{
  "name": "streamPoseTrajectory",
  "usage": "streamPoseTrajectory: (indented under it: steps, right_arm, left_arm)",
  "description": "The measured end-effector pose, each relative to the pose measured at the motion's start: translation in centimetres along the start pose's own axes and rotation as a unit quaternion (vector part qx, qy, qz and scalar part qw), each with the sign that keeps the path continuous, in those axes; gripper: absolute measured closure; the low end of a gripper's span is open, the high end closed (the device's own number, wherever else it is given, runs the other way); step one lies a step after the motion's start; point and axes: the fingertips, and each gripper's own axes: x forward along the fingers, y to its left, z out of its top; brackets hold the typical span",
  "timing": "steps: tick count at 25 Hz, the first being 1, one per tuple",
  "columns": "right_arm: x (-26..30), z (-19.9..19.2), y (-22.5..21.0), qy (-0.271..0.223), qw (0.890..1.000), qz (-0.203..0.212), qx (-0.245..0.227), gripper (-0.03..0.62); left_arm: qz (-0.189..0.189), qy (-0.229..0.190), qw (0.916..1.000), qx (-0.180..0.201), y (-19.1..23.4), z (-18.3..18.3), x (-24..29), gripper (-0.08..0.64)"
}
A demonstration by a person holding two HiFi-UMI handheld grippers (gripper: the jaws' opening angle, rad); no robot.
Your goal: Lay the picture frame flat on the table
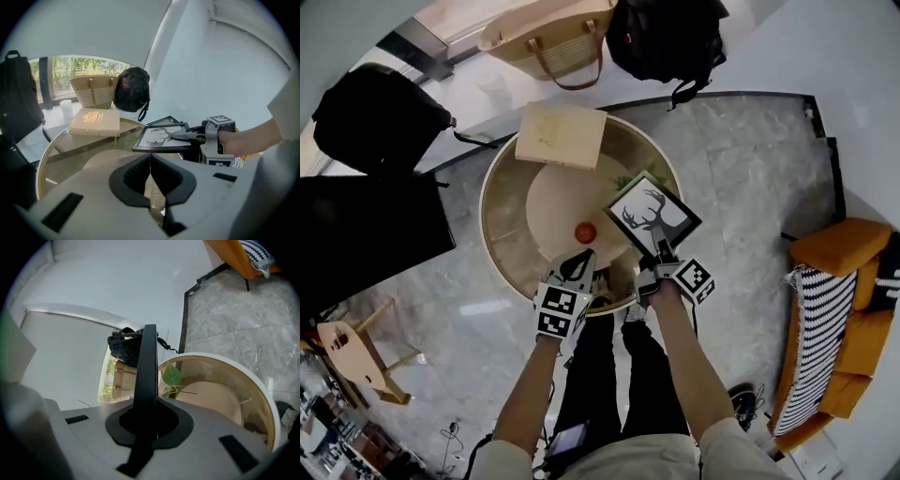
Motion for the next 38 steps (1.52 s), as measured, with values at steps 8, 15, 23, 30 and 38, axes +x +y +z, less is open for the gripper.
streamPoseTrajectory:
  steps: [8, 15, 23, 30, 38]
  right_arm:
    - [4.1, -0.9, 0.2, -0.017, 0.999, 0.016, 0.025, 0.552]
    - [4.7, -1.8, -2.3, -0.034, 0.998, -0.009, 0.045, 0.551]
    - [4.2, -3.7, -3.8, 0.004, 0.998, -0.054, 0.035, 0.410]
    - [3.0, -5.3, -6.8, 0.056, 0.986, -0.151, -0.050, 0.367]
    - [0.7, -6.7, -10.1, 0.061, 0.987, -0.151, -0.009, 0.367]
  left_arm:
    - [-0.029, 0.001, 0.9991, 0.030, 2.0, 3.5, 8.3, 0.538]
    - [-0.043, 0.041, 0.9974, 0.042, 2.3, 2.6, 13.2, 0.538]
    - [-0.057, 0.075, 0.9944, 0.047, 1.4, 0.2, 15.5, 0.538]
    - [-0.071, 0.082, 0.9939, 0.017, 1.5, -1.9, 17.4, 0.538]
    - [-0.044, 0.098, 0.9940, 0.020, 3.0, -3.0, 18.7, 0.538]
